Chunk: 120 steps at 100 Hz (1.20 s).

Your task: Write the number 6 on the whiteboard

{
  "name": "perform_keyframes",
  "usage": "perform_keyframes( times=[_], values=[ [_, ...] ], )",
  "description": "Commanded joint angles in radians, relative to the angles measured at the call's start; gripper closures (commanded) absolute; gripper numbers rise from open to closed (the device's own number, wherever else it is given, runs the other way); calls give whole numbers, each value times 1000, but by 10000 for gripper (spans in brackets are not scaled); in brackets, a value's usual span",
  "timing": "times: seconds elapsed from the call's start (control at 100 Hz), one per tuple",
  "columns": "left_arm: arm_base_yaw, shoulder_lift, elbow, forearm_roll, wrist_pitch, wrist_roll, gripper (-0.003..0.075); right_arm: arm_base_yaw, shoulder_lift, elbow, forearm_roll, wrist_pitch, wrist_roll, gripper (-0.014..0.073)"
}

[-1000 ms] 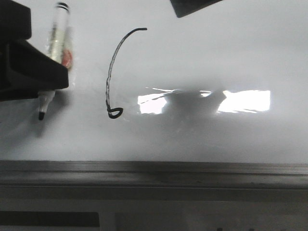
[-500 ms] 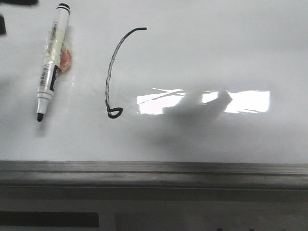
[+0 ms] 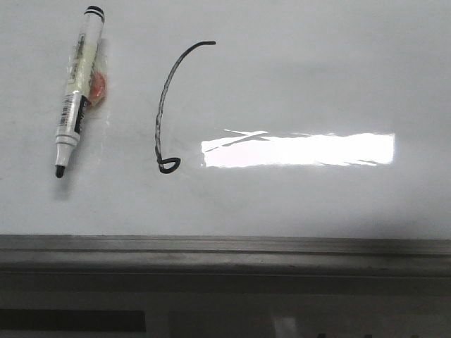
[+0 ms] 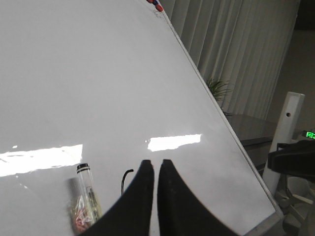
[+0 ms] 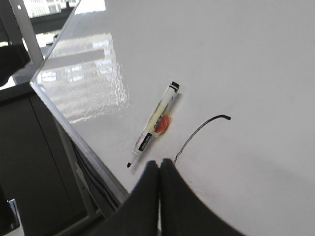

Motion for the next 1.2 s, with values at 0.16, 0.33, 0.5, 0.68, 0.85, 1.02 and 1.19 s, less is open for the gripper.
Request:
perform_keyframes(
  times=[0.16,0.33,0.5,0.68,0.85,1.02,1.19],
  values=[
    [1,-105,79,12,-33,-1,741,0,-192,88,-21,-128,-2,657],
    [1,-105,122,12,-33,-1,741,0,-214,102,-21,-123,-2,657],
    [1,-105,157,12,-33,-1,741,0,-214,102,-21,-123,-2,657],
    [1,-105,180,12,-31,-1,741,0,-214,102,-21,-123,-2,657],
    [77,-105,222,154,-33,-1,741,0,-214,102,-21,-123,-2,657],
    [301,-105,235,196,-33,-1,741,0,-214,102,-21,-123,-2,657],
    [540,-112,252,200,-33,-1,741,0,-214,102,-21,-123,-2,657]
  ],
)
